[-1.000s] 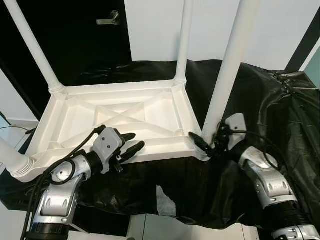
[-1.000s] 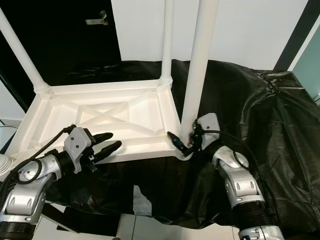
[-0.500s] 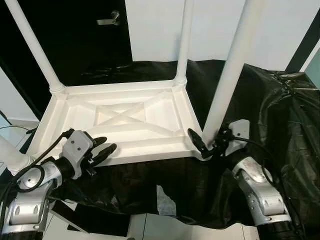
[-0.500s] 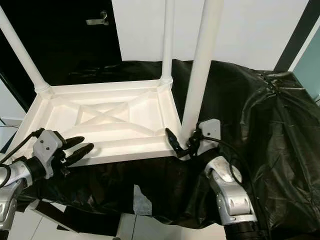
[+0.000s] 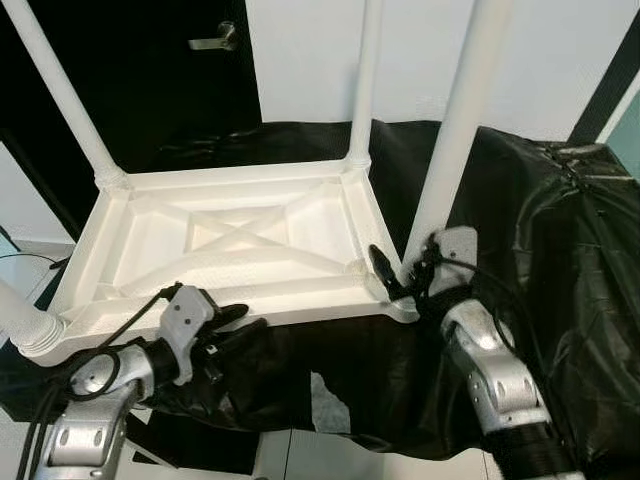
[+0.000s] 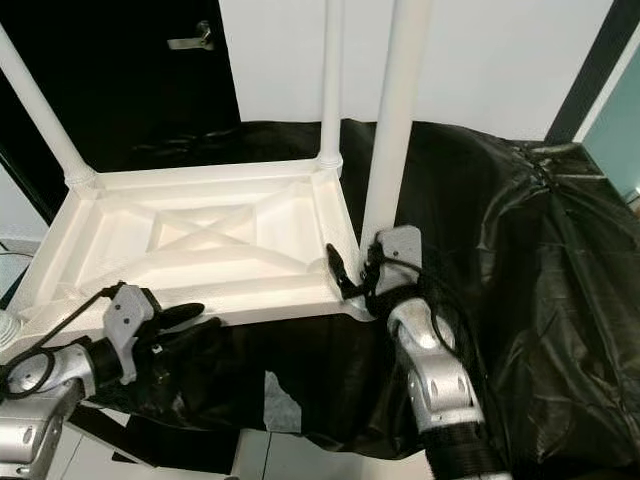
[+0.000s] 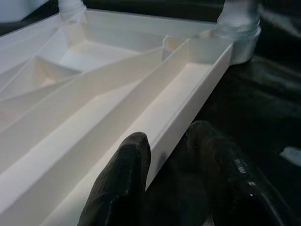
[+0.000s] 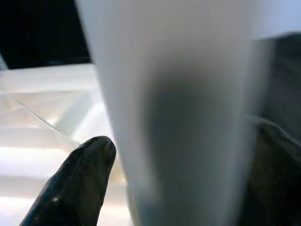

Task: Building children table

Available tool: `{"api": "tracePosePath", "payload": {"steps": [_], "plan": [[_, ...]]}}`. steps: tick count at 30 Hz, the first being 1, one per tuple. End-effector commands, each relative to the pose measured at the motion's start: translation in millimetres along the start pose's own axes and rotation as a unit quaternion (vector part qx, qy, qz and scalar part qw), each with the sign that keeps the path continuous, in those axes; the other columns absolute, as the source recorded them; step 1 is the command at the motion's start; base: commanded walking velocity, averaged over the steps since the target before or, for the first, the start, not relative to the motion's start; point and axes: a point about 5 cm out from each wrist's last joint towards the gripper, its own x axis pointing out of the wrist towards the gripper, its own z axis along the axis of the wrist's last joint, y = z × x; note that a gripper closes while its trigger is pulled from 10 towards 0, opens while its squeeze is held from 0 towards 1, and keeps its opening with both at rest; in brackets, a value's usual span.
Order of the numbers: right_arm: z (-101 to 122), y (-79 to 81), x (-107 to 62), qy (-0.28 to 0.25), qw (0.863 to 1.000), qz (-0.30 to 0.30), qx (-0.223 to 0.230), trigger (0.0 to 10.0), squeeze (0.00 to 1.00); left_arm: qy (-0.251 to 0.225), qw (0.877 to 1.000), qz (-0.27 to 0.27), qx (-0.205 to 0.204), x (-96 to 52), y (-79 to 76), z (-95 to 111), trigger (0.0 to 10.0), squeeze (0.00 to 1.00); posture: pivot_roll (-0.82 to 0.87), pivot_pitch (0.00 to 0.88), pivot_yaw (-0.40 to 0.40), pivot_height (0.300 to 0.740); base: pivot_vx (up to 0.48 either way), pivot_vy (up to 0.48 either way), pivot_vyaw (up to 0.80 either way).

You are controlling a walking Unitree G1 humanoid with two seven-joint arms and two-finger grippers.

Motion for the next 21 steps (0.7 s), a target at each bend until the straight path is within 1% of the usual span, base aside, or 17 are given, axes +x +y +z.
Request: {"api": "tracePosePath", "payload": {"steps": [1,3,5,6,8,9,11,12,13,15,16,17,19,21], "plan": [[1.1,-4.5,-2.7,0.006,1.0,-0.018,-0.002,10.0,0.0,0.002,1.0,0.013,-0.004,0.1,-1.4,-1.5,10.0,0.0,0.07,0.0,-0.022,0.74,0.0,0.0,0.0],[0.2,-2.3,-19.3,0.017,1.0,-0.016,0.0,10.0,0.0,-0.004,1.0,0.021,-0.011,-1.1,-0.9,-0.5,10.0,0.0,0.06,0.0,-0.024,0.74,0.0,0.0,0.0],[0.8,0.3,-30.8,0.019,1.0,-0.003,-0.006,10.0,0.0,-0.011,0.999,0.027,-0.016,-2.8,1.4,2.2,10.0,0.0,0.06,0.0,-0.022,0.74,0.0,0.0,0.0],[0.8,0.3,-30.8,0.019,1.0,-0.003,-0.006,10.0,0.0,-0.011,0.999,0.027,-0.016,-2.8,1.4,2.2,10.0,0.0,0.06,0.0,-0.022,0.74,0.0,0.0,0.0],[0.5,0.9,-41.6,0.029,0.999,0.009,-0.018,10.0,0.0,-0.02,0.999,0.033,-0.018,-5.2,5.1,6.0,10.0,0.0,0.05,0.0,-0.017,0.74,0.0,0.0,0.0],[0.5,0.9,-41.6,0.029,0.999,0.009,-0.018,10.0,0.0,-0.02,0.999,0.033,-0.018,-5.2,5.1,6.0,10.0,0.0,0.05,0.0,-0.017,0.74,0.0,0.0,0.0],[-2.6,1.1,-52.6,0.047,0.998,0.026,-0.033,10.0,0.0,-0.022,0.999,0.04,-0.022,-8.8,9.6,8.4,10.0,0.0,0.05,0.0,-0.012,0.74,0.0,0.0,0.0],[-2.6,1.1,-52.6,0.047,0.998,0.026,-0.033,10.0,0.0,-0.022,0.999,0.04,-0.022,-8.8,9.6,8.4,10.0,0.0,0.05,0.0,-0.012,0.74,0.0,0.0,0.0],[-5.3,3.6,-57.7,0.059,0.996,0.05,-0.037,10.0,0.0,-0.024,0.998,0.05,-0.022,-12.1,14.2,9.5,10.0,0.0,0.04,0.0,-0.011,0.74,0.0,0.0,0.0],[-6.4,14.0,-65.8,0.072,0.989,0.12,-0.042,10.0,0.0,-0.031,0.995,0.092,-0.01,-21.0,29.0,13.2,10.0,0.0,0.05,0.0,-0.011,0.74,0.0,0.0,0.0],[-6.4,14.0,-65.8,0.072,0.989,0.12,-0.042,10.0,0.0,-0.031,0.995,0.092,-0.01,-21.0,29.0,13.2,10.0,0.0,0.05,0.0,-0.011,0.74,0.0,0.0,0.0],[-4.6,20.2,-67.5,0.072,0.984,0.154,-0.047,10.0,0.0,-0.037,0.992,0.118,-0.008,-25.2,37.4,15.7,10.0,0.0,0.05,0.0,-0.012,0.74,0.0,0.0,0.0],[-1.5,27.6,-67.2,0.07,0.979,0.187,-0.049,10.0,0.0,-0.046,0.988,0.149,-0.009,-29.1,46.3,18.7,10.0,0.0,0.05,0.0,-0.011,0.74,0.0,0.0,0.0],[-1.5,27.6,-67.2,0.07,0.979,0.187,-0.049,10.0,0.0,-0.046,0.988,0.149,-0.009,-29.1,46.3,18.7,10.0,0.0,0.05,0.0,-0.011,0.74,0.0,0.0,0.0]]}}
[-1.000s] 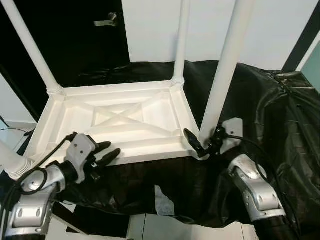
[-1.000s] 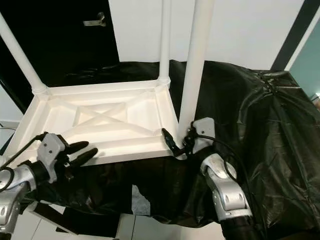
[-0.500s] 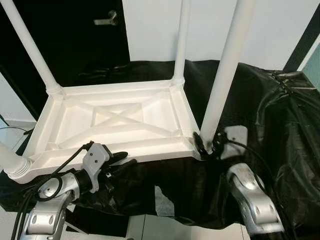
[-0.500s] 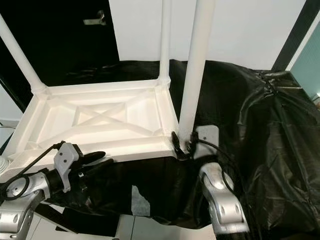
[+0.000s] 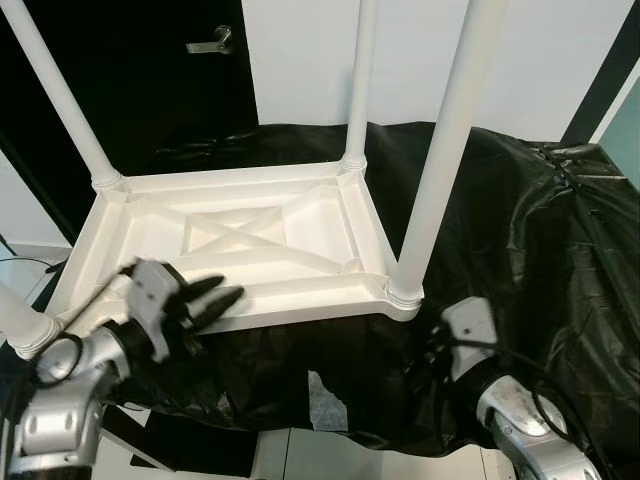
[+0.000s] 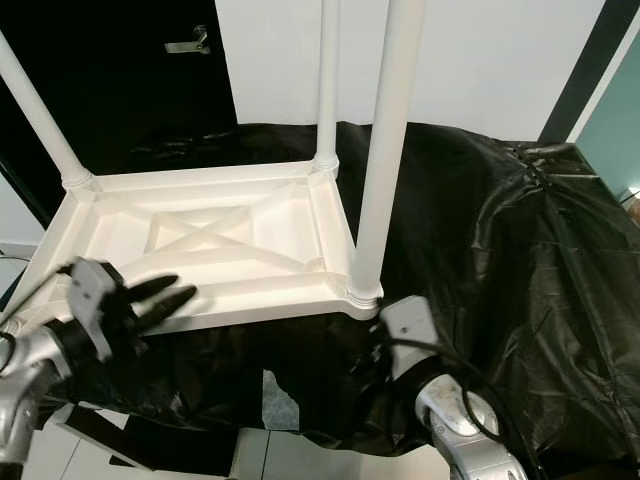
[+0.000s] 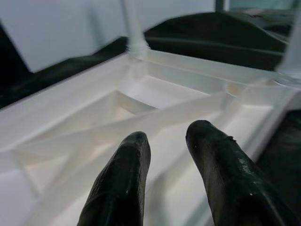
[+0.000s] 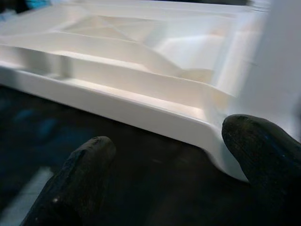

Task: Building children table

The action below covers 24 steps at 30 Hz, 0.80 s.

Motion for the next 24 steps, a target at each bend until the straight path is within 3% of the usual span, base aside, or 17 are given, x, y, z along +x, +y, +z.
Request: {"api": "tracePosePath", "payload": {"steps": [1,4,7,9,12,16,20,24], "plan": [[4.9,1.7,8.8,-0.007,1.0,0.019,0.004,10.0,0.0,-0.013,0.998,0.059,-0.021,1.2,7.7,0.6,10.0,0.0,0.06,0.0,-0.015,0.74,0.0,0.0,0.0],[6.5,2.1,11.5,-0.008,1.0,0.023,0.005,10.0,0.0,-0.019,0.997,0.066,-0.027,2.4,8.1,2.0,10.0,0.0,0.06,0.0,-0.015,0.74,0.0,0.0,0.0],[12.8,0.4,26.2,-0.023,0.999,0.023,0.004,10.0,0.0,-0.034,0.995,0.086,-0.038,9.1,3.9,3.2,10.0,0.0,0.08,0.0,-0.022,0.74,0.0,0.0,0.0],[21.9,-3.3,44.1,-0.044,0.999,0.02,0.003,10.0,0.0,-0.057,0.99,0.12,-0.053,21.6,-2.1,4.2,10.0,0.0,0.1,0.0,-0.029,0.74,0.0,0.0,0.0],[31.4,-8.7,57.8,-0.064,0.998,0.01,-0.002,10.0,0.0,-0.074,0.986,0.139,-0.058,33.2,-5.3,7.4,10.0,0.0,0.11,0.0,-0.037,0.74,0.0,0.0,0.0],[40.3,-15.4,65.6,-0.084,0.996,-0.015,0.004,10.0,0.0,-0.087,0.983,0.151,-0.056,38.7,-2.6,12.5,10.0,0.0,0.11,0.0,-0.036,0.74,0.0,0.0,0.0],[49.5,-28.5,70.8,-0.107,0.992,-0.072,0.014,10.0,0.0,-0.104,0.98,0.159,-0.057,42.3,1.3,20.4,10.0,0.0,0.1,0.0,-0.025,0.74,0.0,0.0,0.0],[51.1,-55.3,65.5,-0.121,0.976,-0.177,0.026,10.0,0.0,-0.105,0.986,0.121,-0.049,49.2,-8.8,24.1,10.0,0.0,0.08,0.0,-0.009,0.74,0.0,0.0,0.0]]}}
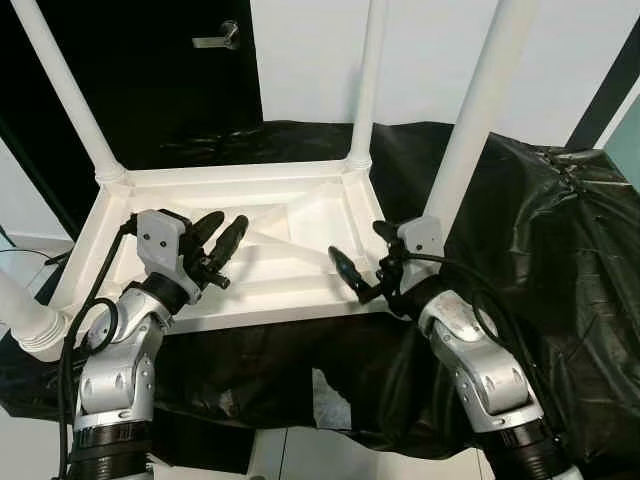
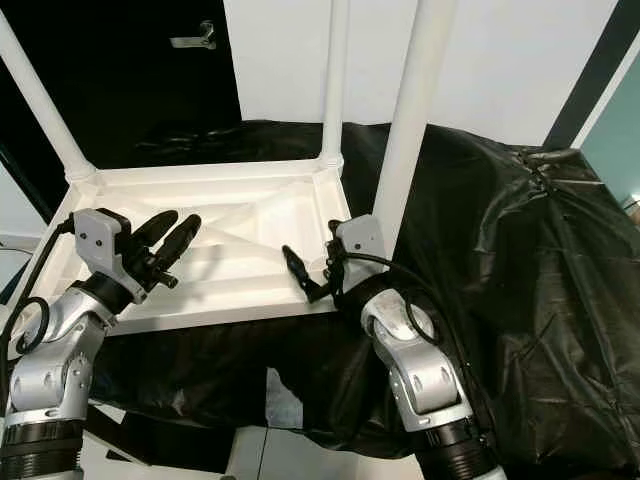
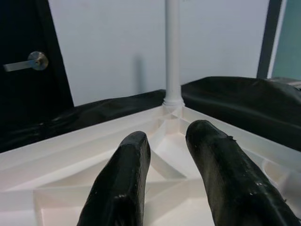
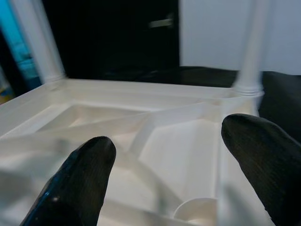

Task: Building children table

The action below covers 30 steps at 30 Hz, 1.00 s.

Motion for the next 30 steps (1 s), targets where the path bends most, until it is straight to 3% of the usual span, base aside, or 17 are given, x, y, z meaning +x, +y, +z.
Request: {"api": "tracePosePath", "payload": {"steps": [1,5,7,8,11,13,14,15,17,20,25,30], "plan": [[2.7,-24.4,-2.5,-0.013,0.997,-0.075,-0.005,10.0,0.0,0.004,0.999,0.042,0.003,2.0,0.1,-1.2,10.0,0.0,0.08,0.0,-0.009,0.74,0.0,0.0,0.0],[0.5,-42.1,-5.0,-0.012,0.991,-0.129,-0.01,10.0,0.0,0.006,1.0,0.029,0.003,3.9,-5.8,-3.7,10.0,0.0,0.07,0.0,0.002,0.74,0.0,0.0,0.0],[-1.6,-60.8,-10.7,-0.007,0.985,-0.173,-0.023,10.0,0.0,0.011,1.0,0.008,0.004,4.5,-10.8,-6.0,10.0,0.0,0.06,0.0,0.012,0.74,0.0,0.0,0.0],[-1.6,-60.8,-10.7,-0.007,0.985,-0.173,-0.023,10.0,0.0,0.011,1.0,0.008,0.004,4.5,-10.8,-6.0,10.0,0.0,0.06,0.0,0.012,0.74,0.0,0.0,0.0],[-2.8,-81.9,-17.1,-0.003,0.976,-0.216,-0.037,10.0,0.0,0.018,1.0,-0.016,0.002,3.7,-14.8,-7.9,10.0,0.0,0.06,0.0,0.018,0.74,0.0,0.0,0.0],[-2.8,-81.9,-17.1,-0.003,0.976,-0.216,-0.037,10.0,0.0,0.018,1.0,-0.016,0.002,3.7,-14.8,-7.9,10.0,0.0,0.06,0.0,0.018,0.74,0.0,0.0,0.0],[-2.2,-91.9,-20.7,-0.001,0.971,-0.233,-0.046,10.0,0.0,0.022,0.999,-0.031,0.002,2.1,-16.5,-7.8,10.0,0.0,0.06,0.0,0.019,0.74,0.0,0.0,0.0],[-2.2,-91.9,-20.7,-0.001,0.971,-0.233,-0.046,10.0,0.0,0.022,0.999,-0.031,0.002,2.1,-16.5,-7.8,10.0,0.0,0.06,0.0,0.019,0.74,0.0,0.0,0.0],[-1.0,-112.8,-31.0,0.002,0.961,-0.27,-0.061,10.0,0.0,0.032,0.997,-0.066,0.0,-3.9,-20.3,-7.5,10.0,0.0,0.06,0.0,0.02,0.74,0.0,0.0,0.0],[0.0,-125.3,-39.8,0.002,0.953,-0.294,-0.072,10.0,0.0,0.039,0.995,-0.091,-0.003,-10.4,-21.7,-6.4,10.0,0.0,0.05,0.0,0.025,0.74,0.0,0.0,0.0],[-0.1,-133.5,-48.1,0.001,0.945,-0.319,-0.078,10.0,0.0,0.053,0.992,-0.116,0.007,-15.7,-18.2,-7.9,10.0,0.0,0.04,0.0,0.033,0.74,0.0,0.0,0.0],[2.1,-143.9,-62.1,-0.007,0.928,-0.36,-0.095,10.0,0.0,0.05,0.99,-0.129,0.023,-7.8,-11.0,-1.5,10.0,0.0,0.03,0.0,0.05,0.74,0.0,0.0,0.0]]}}
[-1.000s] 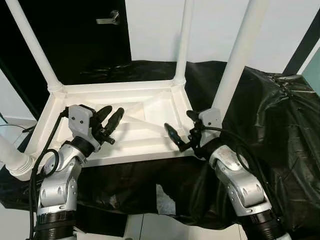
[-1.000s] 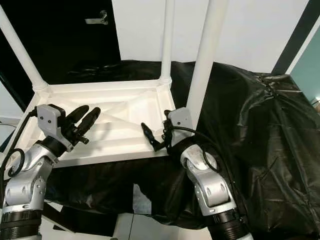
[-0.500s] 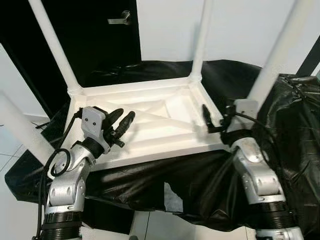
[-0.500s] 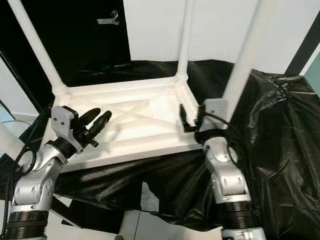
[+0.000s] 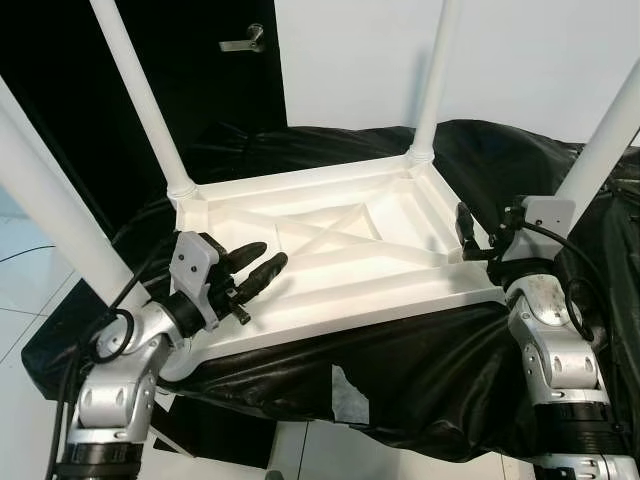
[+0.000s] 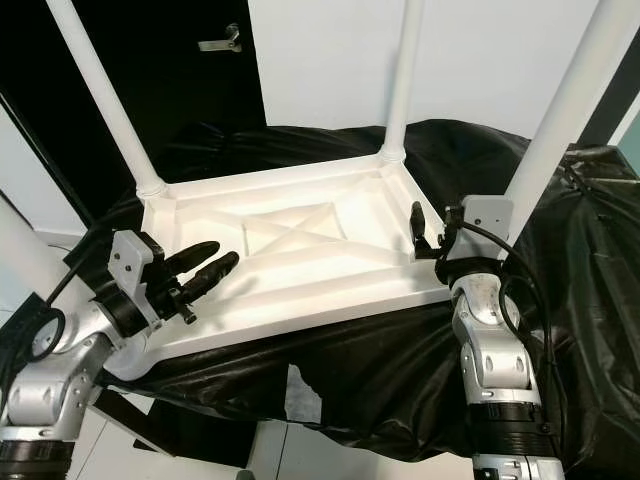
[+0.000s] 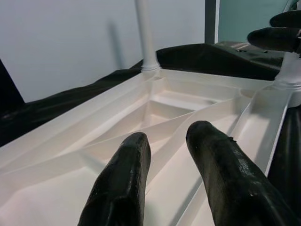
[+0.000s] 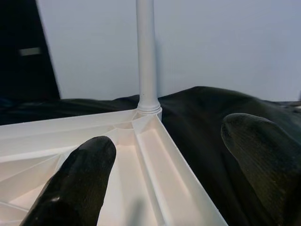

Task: Building children table

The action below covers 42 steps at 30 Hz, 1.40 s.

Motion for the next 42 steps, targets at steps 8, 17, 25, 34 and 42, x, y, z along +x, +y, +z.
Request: {"api": "tracePosePath", "payload": {"steps": [8,17,25,34,42], "plan": [[-6.6,-67.6,-14.5,0.01,0.988,-0.148,-0.049,10.0,0.0,-0.009,0.999,-0.036,0.017,23.5,-7.2,3.6,10.0,0.0,0.0,0.0,0.082,0.74,0.0,0.0,0.0],[-4.0,-71.0,-15.3,0.004,0.988,-0.149,-0.046,10.0,0.0,-0.034,0.994,-0.101,-0.003,51.8,-35.9,5.0,10.0,0.0,-0.03,0.0,0.104,0.74,0.0,0.0,0.0],[-6.7,-10.9,-0.8,0.009,1.0,-0.002,0.001,10.0,0.0,-0.029,0.993,-0.107,-0.03,31.3,-32.6,9.7,10.0,0.0,0.04,0.0,0.044,0.74,0.0,0.0,0.0],[-13.0,31.1,7.4,0.028,0.994,0.106,0.018,10.0,0.0,0.019,0.986,-0.151,-0.071,-17.6,-50.3,5.5,10.0,0.0,0.12,0.0,-0.043,0.74,0.0,0.0,0.0],[-17.3,46.8,4.9,0.041,0.985,0.166,0.014,10.0,0.0,0.063,0.978,-0.178,-0.094,-59.7,-61.9,3.8,10.0,0.0,0.15,0.0,-0.066,0.74,0.0,0.0,0.0]]}}
